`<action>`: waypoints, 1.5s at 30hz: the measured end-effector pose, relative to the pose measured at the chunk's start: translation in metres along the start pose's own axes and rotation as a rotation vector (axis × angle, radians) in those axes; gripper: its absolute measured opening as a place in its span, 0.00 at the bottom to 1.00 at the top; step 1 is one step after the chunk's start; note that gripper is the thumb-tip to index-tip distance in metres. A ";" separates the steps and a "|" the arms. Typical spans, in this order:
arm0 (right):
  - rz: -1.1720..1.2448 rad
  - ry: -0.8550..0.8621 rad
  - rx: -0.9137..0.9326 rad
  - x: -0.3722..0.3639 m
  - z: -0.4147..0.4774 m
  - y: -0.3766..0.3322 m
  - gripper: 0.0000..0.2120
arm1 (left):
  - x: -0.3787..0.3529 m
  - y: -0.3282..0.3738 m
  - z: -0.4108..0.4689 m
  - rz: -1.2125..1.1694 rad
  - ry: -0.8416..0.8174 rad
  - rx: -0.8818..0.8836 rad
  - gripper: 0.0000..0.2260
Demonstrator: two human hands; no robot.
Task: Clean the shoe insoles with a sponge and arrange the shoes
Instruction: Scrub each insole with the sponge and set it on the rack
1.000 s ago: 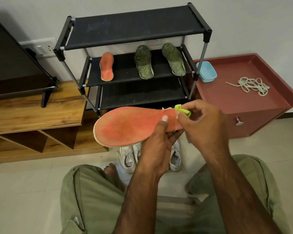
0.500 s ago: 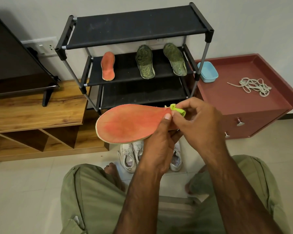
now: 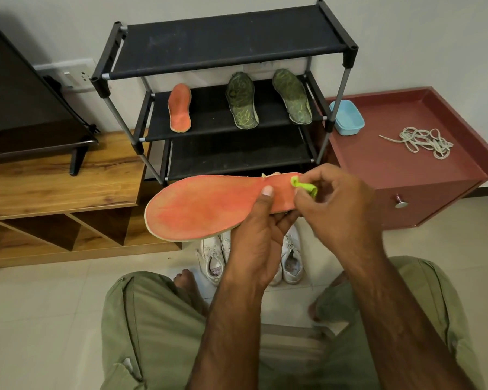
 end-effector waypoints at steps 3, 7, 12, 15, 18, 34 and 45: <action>0.019 -0.029 -0.019 -0.003 0.000 0.003 0.06 | 0.002 -0.001 0.001 0.013 -0.001 0.001 0.11; -0.034 -0.088 0.019 -0.013 -0.011 -0.004 0.06 | 0.003 -0.002 -0.002 0.003 0.011 0.029 0.12; 0.000 0.082 -0.017 0.000 -0.007 -0.002 0.04 | 0.004 0.000 0.001 -0.011 0.037 0.006 0.11; -0.002 0.015 -0.008 -0.005 -0.011 -0.004 0.04 | 0.003 -0.001 -0.001 -0.004 0.044 0.012 0.11; 0.012 0.025 -0.038 -0.001 -0.012 0.000 0.04 | 0.003 -0.001 -0.001 -0.028 0.045 0.005 0.11; 0.029 0.012 0.026 -0.004 -0.013 -0.003 0.05 | 0.003 0.006 -0.003 -0.006 0.018 -0.008 0.11; 0.003 0.091 -0.024 0.008 -0.004 -0.001 0.03 | 0.000 -0.001 -0.003 0.047 -0.004 -0.011 0.13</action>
Point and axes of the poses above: each hand's wrist, its own z-axis towards the middle knuckle, its own x-axis out of the back of the hand, y = z × x, the point moved 7 cm from there along z, towards the middle knuckle, and after that the axes turned 12 degrees about -x, right-handed, at the moved point
